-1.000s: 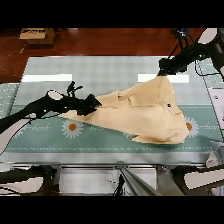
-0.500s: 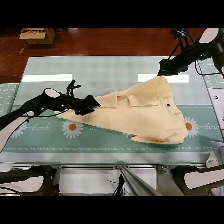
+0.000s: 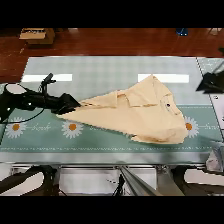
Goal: Fold the shirts.
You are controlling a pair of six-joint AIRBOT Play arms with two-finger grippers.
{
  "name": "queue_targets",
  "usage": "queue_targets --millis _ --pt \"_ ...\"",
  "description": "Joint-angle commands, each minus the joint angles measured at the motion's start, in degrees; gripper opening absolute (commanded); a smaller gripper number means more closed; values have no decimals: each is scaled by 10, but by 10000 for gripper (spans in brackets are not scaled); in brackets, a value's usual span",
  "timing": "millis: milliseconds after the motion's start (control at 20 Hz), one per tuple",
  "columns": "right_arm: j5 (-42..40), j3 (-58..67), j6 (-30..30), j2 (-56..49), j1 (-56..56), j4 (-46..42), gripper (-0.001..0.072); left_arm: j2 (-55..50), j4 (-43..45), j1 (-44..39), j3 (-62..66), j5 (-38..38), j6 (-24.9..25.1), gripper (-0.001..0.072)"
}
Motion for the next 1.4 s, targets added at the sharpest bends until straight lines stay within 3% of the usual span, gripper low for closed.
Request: queue_targets --millis 0,100,300,1000,1250,1350 --pt "-15 -187 -33 86 -111 59 497 21 52 36 -32 -38 2 552" --pt "-26 -278 -53 119 -135 63 585 21 75 47 -41 -34 1 552" --pt "-50 -378 -80 149 -141 87 587 21 140 82 -41 -39 1 552" --pt "-111 -426 -102 148 -141 71 586 -28 175 85 -42 10 19 554" --pt "-143 -441 -103 148 -141 94 586 -40 164 75 -42 65 12 554" --pt "-150 -441 -96 148 -126 94 583 -58 163 60 -42 94 -13 552"
